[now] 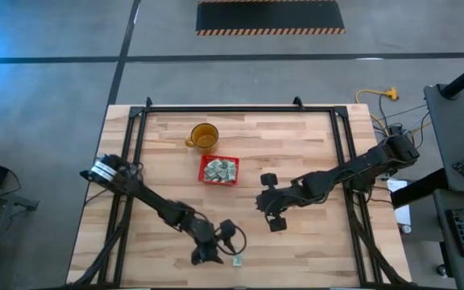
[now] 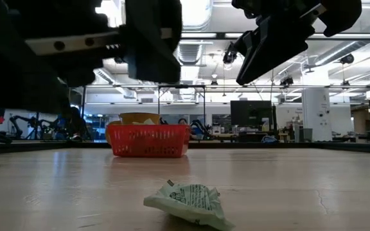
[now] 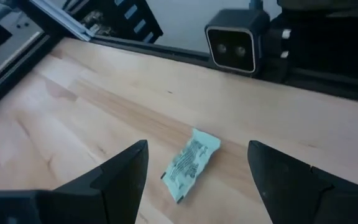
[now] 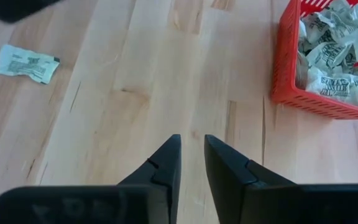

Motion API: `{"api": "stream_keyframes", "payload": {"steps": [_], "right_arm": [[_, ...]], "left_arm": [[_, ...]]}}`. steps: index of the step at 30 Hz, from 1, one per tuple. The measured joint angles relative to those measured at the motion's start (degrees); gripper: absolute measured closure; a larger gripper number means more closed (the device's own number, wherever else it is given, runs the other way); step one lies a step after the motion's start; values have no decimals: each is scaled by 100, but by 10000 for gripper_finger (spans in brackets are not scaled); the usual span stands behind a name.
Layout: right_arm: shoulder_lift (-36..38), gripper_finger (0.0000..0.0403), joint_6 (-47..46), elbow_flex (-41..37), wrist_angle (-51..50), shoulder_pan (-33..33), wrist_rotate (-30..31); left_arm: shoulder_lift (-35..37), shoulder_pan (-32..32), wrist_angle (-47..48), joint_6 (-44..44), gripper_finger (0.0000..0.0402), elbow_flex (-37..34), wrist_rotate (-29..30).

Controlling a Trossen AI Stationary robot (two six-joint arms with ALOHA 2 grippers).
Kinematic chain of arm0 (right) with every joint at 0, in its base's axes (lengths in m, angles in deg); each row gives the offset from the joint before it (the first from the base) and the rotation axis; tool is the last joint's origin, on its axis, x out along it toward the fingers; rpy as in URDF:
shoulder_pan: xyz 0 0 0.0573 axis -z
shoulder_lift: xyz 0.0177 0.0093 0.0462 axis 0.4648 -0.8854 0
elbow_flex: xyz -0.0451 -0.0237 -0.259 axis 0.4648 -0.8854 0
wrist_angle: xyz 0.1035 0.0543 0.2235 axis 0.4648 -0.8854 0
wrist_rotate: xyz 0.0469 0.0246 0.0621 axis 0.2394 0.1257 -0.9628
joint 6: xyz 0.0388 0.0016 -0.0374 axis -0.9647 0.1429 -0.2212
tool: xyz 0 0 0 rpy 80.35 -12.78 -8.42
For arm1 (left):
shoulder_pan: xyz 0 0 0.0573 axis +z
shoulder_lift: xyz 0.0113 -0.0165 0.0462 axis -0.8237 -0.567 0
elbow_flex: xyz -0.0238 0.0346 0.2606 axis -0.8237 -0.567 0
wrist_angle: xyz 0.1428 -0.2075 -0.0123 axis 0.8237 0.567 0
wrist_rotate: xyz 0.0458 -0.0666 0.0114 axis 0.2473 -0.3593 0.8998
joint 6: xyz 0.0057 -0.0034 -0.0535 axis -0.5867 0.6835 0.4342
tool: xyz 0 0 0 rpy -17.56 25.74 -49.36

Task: Pick and place Stevia / Truvia into bins
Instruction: Put the gray stevia packet into the red basket

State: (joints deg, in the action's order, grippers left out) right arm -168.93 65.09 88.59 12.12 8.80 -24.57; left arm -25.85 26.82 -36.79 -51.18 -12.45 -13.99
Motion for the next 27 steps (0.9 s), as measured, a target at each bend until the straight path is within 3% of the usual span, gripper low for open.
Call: {"api": "stream_keyframes", "payload": {"steps": [14, 27], "right_arm": [[0, 344, -111, 0, -2, 0, -7], [0, 344, -295, 0, 2, 0, -7]], "left_arm": [[-741, 69, 387, 41, 143, 638, -4], [-869, 238, 596, 407, 143, 725, -141]]}}
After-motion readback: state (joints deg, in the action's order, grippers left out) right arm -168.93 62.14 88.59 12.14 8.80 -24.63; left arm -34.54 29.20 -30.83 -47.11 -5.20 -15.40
